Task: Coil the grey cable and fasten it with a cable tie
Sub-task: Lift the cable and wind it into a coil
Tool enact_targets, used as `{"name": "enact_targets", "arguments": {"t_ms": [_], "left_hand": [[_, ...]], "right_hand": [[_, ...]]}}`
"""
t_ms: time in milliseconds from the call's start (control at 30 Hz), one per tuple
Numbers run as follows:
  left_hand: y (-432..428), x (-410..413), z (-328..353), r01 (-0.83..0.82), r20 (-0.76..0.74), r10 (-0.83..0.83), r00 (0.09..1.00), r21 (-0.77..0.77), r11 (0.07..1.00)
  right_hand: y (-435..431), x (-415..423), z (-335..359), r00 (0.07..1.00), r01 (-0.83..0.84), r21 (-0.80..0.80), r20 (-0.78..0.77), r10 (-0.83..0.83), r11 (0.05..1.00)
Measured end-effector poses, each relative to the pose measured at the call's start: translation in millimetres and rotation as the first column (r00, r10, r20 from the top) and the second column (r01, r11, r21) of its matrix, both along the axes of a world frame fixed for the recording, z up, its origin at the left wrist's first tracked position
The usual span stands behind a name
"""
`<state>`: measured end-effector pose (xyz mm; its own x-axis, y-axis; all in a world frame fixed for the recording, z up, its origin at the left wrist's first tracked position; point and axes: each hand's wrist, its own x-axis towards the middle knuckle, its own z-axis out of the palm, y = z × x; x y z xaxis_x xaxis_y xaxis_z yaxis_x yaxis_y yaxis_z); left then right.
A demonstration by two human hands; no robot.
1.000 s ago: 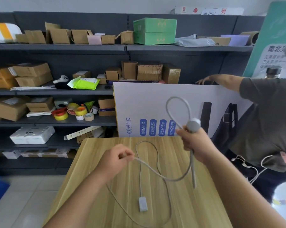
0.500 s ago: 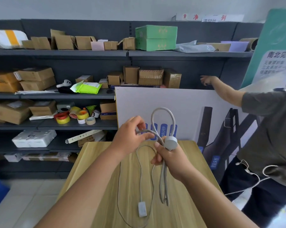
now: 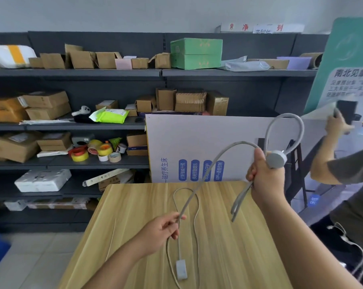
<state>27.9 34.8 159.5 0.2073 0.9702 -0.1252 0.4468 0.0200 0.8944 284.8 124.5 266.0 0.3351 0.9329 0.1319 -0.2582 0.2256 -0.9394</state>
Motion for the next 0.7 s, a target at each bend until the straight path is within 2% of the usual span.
{"name": "enact_targets", "arguments": {"t_ms": [67,167,267,333,433,500,567,633,700], "left_hand": [[-2.2,-3.9,-5.1,0.039,-0.093,-0.04,0.995,-0.012,0.999],[-7.2,-3.0,-11.5,-0.046,-0.021,0.046,0.999,0.006,0.999],[-4.7,4.7,-4.0,-0.198,0.107,0.186,0.977,0.125,0.972],[1.5,12.4,6.1,-0.244,0.121,0.223,0.967,0.197,0.95],[8.8,26.7,19.7,-0.206,0.008,0.213,0.977,0.288,0.935],[12.1,37.0,27.3,-0.161,-0.078,0.2,0.977,0.355,0.921],[12.8,46.7,34.8,-0.104,-0.148,0.177,0.973,0.408,0.907],[11.9,54.1,38.9,-0.026,-0.236,0.149,0.96,0.455,0.89],[11.8,56.6,39.3,0.04,-0.336,0.144,0.931,0.486,0.873]], "right_hand": [[-0.4,1.3,3.7,0.996,0.077,-0.011,0.041,-0.077,0.997],[0.1,1.9,5.0,0.992,0.122,-0.011,0.04,-0.122,0.992],[0.3,-7.7,-3.2,0.994,-0.005,-0.056,0.107,0.011,0.998],[-2.9,-20.0,-13.9,0.982,-0.095,-0.109,0.152,0.112,0.989],[-12.4,-40.8,-29.8,0.965,-0.223,-0.111,0.119,0.235,0.969],[-19.0,-53.9,-35.6,0.938,-0.345,-0.115,-0.026,0.345,0.931],[-23.2,-64.0,-37.4,0.872,-0.481,-0.112,-0.164,0.461,0.87],[-24.3,-69.5,-38.0,0.833,-0.548,-0.127,-0.172,0.526,0.827],[-22.7,-70.0,-39.2,0.84,-0.542,-0.167,-0.131,0.526,0.824]]}}
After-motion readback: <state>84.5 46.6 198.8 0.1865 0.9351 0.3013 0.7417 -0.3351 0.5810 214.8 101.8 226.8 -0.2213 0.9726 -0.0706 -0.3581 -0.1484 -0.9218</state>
